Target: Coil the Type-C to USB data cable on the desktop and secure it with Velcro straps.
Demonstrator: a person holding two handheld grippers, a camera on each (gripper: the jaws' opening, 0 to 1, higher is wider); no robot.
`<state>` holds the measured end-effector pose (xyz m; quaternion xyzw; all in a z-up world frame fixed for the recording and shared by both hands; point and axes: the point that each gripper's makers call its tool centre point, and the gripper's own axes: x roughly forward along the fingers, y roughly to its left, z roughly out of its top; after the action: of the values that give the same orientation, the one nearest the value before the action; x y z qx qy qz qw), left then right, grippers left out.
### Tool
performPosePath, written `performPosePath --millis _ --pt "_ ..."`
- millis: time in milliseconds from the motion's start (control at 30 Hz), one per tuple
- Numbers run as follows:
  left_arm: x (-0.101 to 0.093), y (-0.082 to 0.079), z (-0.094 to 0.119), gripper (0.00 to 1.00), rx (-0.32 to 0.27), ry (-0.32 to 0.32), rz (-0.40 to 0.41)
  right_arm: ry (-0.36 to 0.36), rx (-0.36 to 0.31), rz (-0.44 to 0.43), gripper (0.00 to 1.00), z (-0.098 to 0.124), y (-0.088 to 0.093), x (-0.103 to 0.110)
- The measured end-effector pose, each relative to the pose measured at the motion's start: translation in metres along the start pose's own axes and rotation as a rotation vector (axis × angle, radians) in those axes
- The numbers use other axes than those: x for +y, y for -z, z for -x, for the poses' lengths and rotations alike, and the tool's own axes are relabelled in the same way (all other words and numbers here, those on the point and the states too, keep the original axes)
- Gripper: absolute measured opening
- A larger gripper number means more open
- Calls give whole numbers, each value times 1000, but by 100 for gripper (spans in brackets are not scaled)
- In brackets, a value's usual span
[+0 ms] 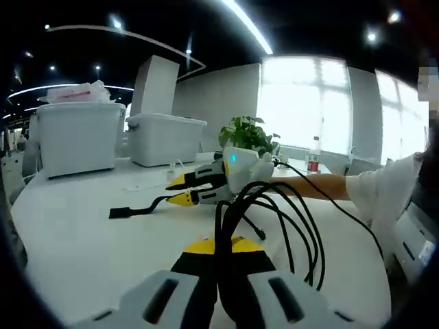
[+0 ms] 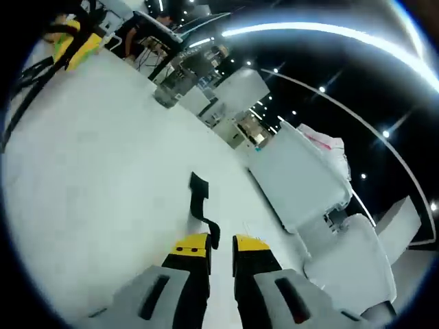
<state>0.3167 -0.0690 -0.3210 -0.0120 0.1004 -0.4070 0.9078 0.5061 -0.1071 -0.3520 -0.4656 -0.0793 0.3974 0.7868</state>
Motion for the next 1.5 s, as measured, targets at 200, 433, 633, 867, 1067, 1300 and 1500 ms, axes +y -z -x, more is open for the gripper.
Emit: performPosePath --millis 200,433,633,867,1067,1300,1500 --pt "-2 -1 0 4 -7 12 29 -29 58 56 2 18 -2 9" --pt "-24 -4 0 4 -20 108 92 14 236 28 1 128 7 18" --pt "-52 -8 1 4 -17 246 109 50 364 -80 1 193 5 51" --pt "-101 -10 15 4 1 392 -32 -5 318 -412 1 207 -30 97" --pt "-118 -11 25 4 7 404 -20 -131 162 -640 8 207 -69 126" --pt "-118 -15 23 4 -5 392 103 -117 4 -833 12 232 -76 104" --pt "-124 -11 3 4 -5 435 247 -42 -39 -858 12 256 -62 84"
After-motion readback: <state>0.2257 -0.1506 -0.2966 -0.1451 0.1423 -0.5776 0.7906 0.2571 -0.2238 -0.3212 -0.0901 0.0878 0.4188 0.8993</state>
